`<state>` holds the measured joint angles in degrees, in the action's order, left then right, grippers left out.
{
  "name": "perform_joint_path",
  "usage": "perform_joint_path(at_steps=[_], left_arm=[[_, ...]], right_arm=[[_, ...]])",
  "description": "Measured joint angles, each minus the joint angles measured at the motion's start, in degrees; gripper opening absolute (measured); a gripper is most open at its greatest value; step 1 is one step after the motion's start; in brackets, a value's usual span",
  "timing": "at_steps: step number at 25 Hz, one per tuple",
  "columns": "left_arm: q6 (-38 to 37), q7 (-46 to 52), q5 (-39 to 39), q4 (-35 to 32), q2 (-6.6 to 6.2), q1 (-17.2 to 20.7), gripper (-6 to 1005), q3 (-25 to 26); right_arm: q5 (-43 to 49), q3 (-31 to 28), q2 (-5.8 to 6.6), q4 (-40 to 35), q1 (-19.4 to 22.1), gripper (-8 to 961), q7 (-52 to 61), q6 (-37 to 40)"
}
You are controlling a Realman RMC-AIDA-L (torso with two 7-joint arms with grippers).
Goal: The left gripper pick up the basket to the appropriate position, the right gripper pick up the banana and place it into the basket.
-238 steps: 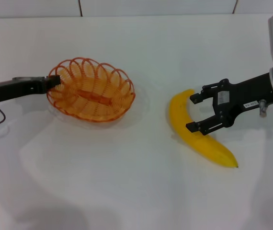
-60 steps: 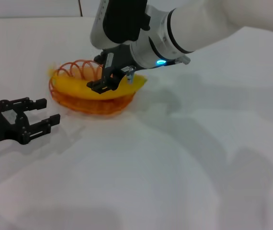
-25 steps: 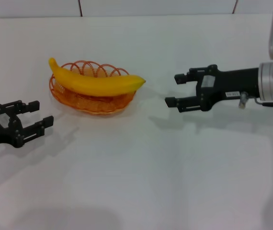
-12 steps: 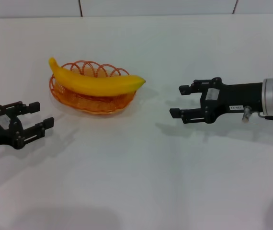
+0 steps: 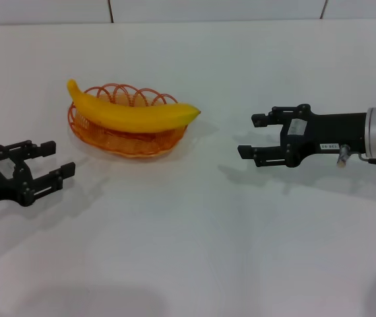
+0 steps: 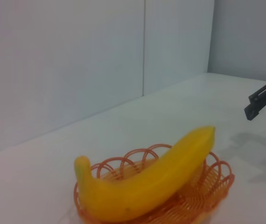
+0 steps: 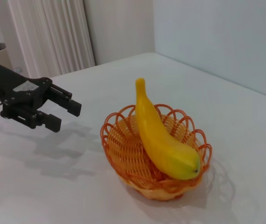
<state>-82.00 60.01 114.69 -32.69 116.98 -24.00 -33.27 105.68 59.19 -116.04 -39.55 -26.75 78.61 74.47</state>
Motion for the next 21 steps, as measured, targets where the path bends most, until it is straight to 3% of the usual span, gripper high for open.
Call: perform_joint_path(at_steps=[21], left_arm=[[0.0,0.0,0.2,0.1,0.0,0.0,577,-0.3]], right_arm=[[0.0,0.0,-0.07,0.6,-0.1,774,-0.1,0.0]])
